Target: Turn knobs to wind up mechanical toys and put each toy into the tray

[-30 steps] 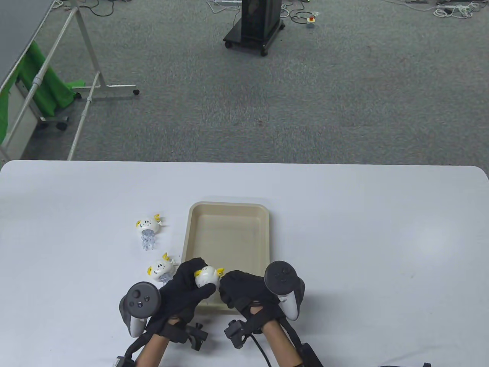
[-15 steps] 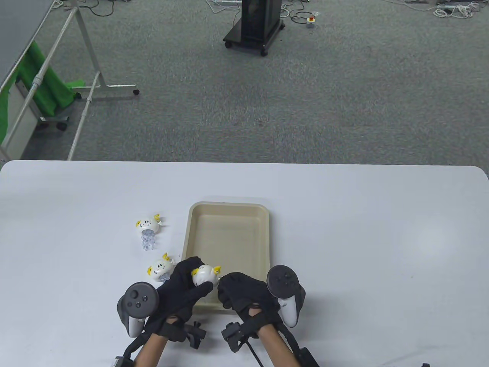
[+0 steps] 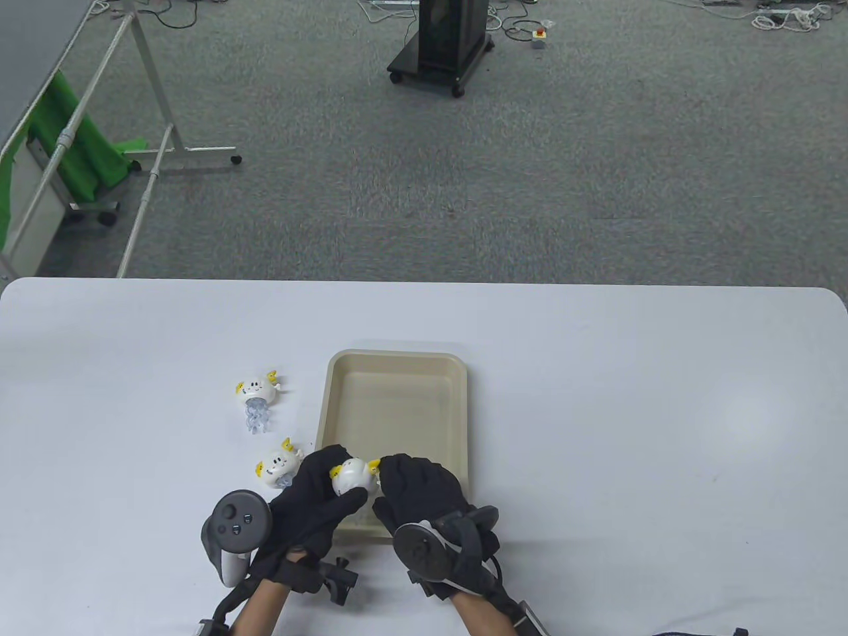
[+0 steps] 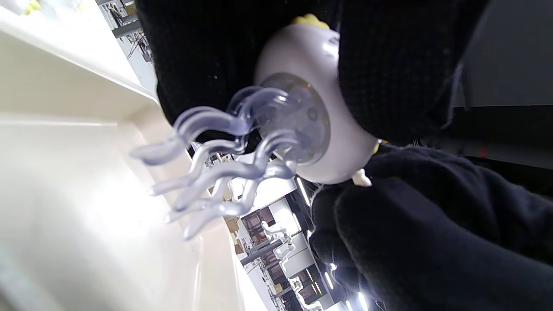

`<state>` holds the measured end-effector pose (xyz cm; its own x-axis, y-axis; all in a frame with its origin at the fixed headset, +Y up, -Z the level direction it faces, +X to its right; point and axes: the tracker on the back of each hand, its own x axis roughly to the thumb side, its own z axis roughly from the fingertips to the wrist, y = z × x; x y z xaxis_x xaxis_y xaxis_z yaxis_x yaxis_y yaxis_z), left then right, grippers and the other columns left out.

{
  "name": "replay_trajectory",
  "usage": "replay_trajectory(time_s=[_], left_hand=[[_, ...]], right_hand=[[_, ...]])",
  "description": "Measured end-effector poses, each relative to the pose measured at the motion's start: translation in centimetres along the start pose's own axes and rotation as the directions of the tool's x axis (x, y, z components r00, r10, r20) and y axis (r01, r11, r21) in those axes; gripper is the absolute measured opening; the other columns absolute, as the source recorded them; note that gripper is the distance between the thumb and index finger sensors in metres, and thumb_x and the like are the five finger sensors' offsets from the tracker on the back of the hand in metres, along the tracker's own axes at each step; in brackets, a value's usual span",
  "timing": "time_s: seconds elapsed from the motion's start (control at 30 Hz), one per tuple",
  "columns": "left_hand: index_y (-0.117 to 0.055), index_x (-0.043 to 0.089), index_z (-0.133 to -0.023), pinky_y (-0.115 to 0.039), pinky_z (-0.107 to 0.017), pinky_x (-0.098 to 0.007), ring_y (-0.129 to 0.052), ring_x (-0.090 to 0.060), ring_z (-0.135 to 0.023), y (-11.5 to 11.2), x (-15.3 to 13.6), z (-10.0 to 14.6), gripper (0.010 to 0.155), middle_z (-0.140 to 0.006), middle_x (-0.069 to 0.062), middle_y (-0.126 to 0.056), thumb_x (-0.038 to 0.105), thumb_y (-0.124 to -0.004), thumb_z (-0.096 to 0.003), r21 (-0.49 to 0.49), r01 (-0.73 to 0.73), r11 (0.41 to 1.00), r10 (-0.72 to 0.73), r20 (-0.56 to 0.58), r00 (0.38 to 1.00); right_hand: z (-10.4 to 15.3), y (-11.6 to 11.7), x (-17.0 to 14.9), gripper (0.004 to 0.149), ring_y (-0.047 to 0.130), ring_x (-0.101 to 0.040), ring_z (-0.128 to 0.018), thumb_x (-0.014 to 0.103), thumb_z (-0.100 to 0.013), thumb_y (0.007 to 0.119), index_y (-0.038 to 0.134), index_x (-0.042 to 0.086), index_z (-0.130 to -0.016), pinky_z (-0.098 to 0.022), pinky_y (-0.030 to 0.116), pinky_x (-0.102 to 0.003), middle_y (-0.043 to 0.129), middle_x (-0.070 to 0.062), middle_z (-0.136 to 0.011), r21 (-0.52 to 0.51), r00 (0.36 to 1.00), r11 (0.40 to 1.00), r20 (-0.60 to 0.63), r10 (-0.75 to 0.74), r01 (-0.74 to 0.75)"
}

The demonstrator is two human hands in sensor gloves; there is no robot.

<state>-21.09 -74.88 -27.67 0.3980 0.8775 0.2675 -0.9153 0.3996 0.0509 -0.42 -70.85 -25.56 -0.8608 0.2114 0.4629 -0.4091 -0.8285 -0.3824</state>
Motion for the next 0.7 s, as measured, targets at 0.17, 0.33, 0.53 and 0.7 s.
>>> replay_trajectory(time_s=[0.17,0.33,0.53,0.7], left_hand=[[-0.07,0.018,-0.101,-0.1,-0.051,-0.034,-0.109,-0.029,-0.072,0.1,0.0,0.1,0.075,-0.094,-0.008,-0.088,0.046,-0.093,-0.0349,0.002,-0.035,0.999,0.035,-0.005,0.999],[-0.071,0.017,-0.101,-0.1,-0.05,-0.035,-0.109,-0.03,-0.072,0.1,0.1,0.1,0.075,-0.094,-0.009,-0.088,0.045,-0.093,-0.0347,0.002,-0.041,0.999,0.041,-0.006,0.999],[-0.071,0.017,-0.101,-0.1,-0.051,-0.035,-0.109,-0.03,-0.072,0.0,0.3,0.1,0.075,-0.094,-0.008,-0.088,0.044,-0.093,-0.0343,-0.015,-0.023,1.0,0.023,0.02,1.0],[-0.071,0.018,-0.101,-0.1,-0.052,-0.035,-0.109,-0.03,-0.073,-0.4,0.7,0.1,0.075,-0.094,-0.008,-0.088,0.044,-0.093,-0.0344,-0.035,0.009,0.999,-0.008,0.039,0.999]], right_hand=[[-0.1,-0.1,0.5,0.051,0.091,-0.03,-0.068,0.033,-0.041,0.082,0.073,0.01,-0.086,-0.059,0.076,-0.047,0.086,-0.009,-0.082,-0.08,0.995,0.994,0.067,0.073,-0.067],[-0.3,-0.2,0.1,0.049,0.092,-0.028,-0.065,0.032,-0.041,0.081,0.075,0.01,-0.084,-0.058,0.077,-0.046,0.088,-0.009,-0.079,-0.065,0.998,0.998,0.057,0.007,-0.003],[-1.7,0.2,-3.3,0.043,0.098,-0.03,-0.048,0.037,-0.043,0.078,0.086,0.009,-0.074,-0.044,0.082,-0.048,0.097,-0.012,-0.064,0.064,0.866,0.875,-0.196,-0.46,0.48],[-1.2,2.1,-5.9,0.042,0.099,-0.026,-0.026,0.039,-0.043,0.078,0.09,0.003,-0.06,-0.025,0.084,-0.045,0.1,-0.012,-0.043,-0.022,0.515,0.621,-0.536,-0.669,0.784]])
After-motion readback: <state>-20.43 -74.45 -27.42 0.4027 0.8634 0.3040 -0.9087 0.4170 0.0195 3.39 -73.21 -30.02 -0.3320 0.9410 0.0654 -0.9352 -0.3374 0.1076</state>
